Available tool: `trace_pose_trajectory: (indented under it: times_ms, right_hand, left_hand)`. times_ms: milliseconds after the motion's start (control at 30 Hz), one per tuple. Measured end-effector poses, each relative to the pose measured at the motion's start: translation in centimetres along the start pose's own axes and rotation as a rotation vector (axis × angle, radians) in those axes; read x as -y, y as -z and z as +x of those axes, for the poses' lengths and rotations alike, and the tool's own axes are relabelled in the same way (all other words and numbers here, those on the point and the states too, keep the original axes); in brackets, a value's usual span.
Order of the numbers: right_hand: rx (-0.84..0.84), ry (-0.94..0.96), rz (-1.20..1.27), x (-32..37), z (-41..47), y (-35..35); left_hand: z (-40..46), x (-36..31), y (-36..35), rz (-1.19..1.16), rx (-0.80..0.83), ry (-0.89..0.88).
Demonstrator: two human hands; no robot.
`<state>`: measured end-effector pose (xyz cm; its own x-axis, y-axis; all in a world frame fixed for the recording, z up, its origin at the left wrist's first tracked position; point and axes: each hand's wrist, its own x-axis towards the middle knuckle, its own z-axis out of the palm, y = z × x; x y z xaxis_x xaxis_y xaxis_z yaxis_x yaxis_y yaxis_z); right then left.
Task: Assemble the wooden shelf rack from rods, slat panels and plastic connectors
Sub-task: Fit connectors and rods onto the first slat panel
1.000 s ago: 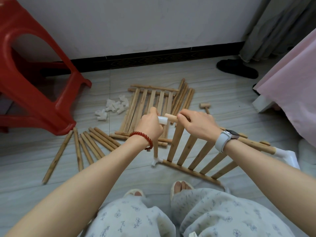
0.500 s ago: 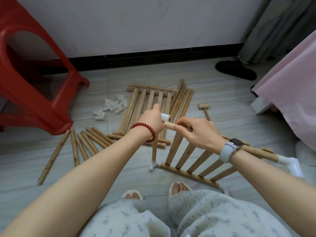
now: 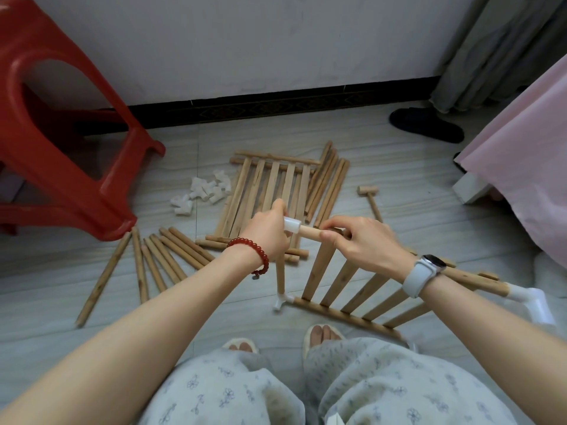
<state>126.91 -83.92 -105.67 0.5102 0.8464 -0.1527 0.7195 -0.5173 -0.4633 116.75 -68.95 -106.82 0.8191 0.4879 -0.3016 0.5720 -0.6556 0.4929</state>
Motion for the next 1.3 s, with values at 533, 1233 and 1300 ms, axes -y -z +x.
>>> trace_pose_trajectory:
  times_ms: [533, 1233, 1300]
  right_hand:
    - [0.072, 0.058, -0.175, -0.3, -1.2, 0.4]
    - [0.052, 0.106, -0.106, -0.6, -1.0, -0.2]
    - [0.058, 0.094, -0.095, -0.7, -1.0, -0.1]
  left_hand:
    - [0.0, -1.8, 1.4, -0.366, 0.220, 0.128]
    - [1.1, -3.9, -1.0, -0.078, 0.024, 0.226]
    - [0.9, -4.2, -1.0, -0.048, 0.024, 0.216]
